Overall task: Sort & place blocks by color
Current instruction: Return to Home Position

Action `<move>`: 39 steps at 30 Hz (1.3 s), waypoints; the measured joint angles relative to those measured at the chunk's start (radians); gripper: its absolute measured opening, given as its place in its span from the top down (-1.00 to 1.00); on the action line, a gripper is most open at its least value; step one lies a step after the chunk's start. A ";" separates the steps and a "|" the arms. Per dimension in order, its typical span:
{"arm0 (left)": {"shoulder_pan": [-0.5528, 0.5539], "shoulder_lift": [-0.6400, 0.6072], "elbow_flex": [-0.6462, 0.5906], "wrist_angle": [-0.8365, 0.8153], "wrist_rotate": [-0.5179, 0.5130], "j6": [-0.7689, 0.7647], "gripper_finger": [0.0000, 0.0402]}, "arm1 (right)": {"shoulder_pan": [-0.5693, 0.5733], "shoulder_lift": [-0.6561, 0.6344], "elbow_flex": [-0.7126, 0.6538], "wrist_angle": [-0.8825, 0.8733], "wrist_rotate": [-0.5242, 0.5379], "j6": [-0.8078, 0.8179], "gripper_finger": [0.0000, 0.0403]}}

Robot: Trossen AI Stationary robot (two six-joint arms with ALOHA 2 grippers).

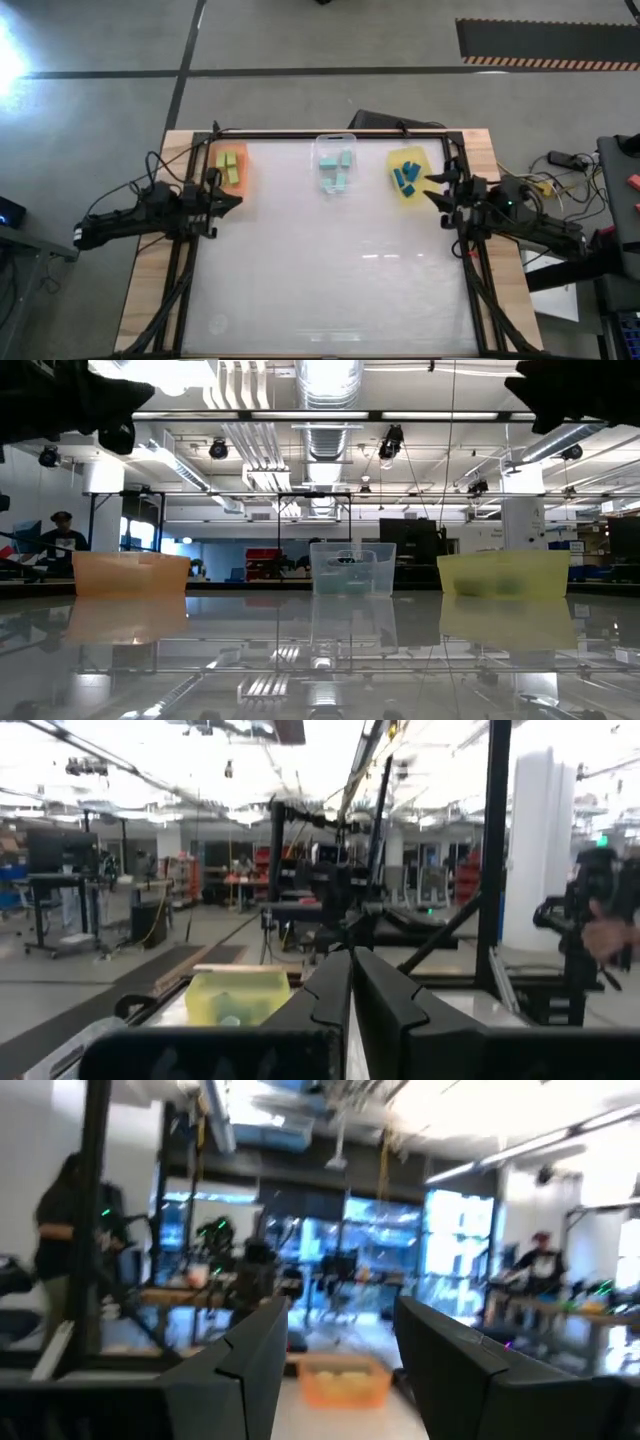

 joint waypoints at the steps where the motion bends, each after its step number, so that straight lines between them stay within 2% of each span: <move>1: 0.000 0.003 -0.016 0.031 0.000 -0.008 1.00 | 0.000 0.007 -0.006 0.009 0.012 -0.002 0.13; 6: -0.001 0.001 -0.094 0.158 0.004 -0.010 1.00 | 0.000 -0.001 -0.060 0.009 0.034 0.000 0.15; 9: -0.001 0.003 -0.095 0.164 0.008 -0.023 1.00 | 0.000 -0.011 -0.125 0.109 0.033 0.012 0.15; 15: 0.000 0.000 -0.096 0.154 0.009 -0.085 1.00 | 0.000 0.002 -0.128 0.140 0.048 0.005 0.12; 21: 0.000 0.015 -0.096 0.153 0.009 -0.086 1.00 | 0.000 0.017 -0.129 0.130 0.061 0.202 0.13; 25: 0.000 0.014 -0.097 0.154 0.009 -0.086 1.00 | 0.000 0.025 -0.129 0.128 0.060 0.270 0.11; 39: 0.000 0.013 -0.098 0.154 0.009 -0.086 1.00 | 0.000 0.031 -0.129 0.130 0.060 0.274 0.10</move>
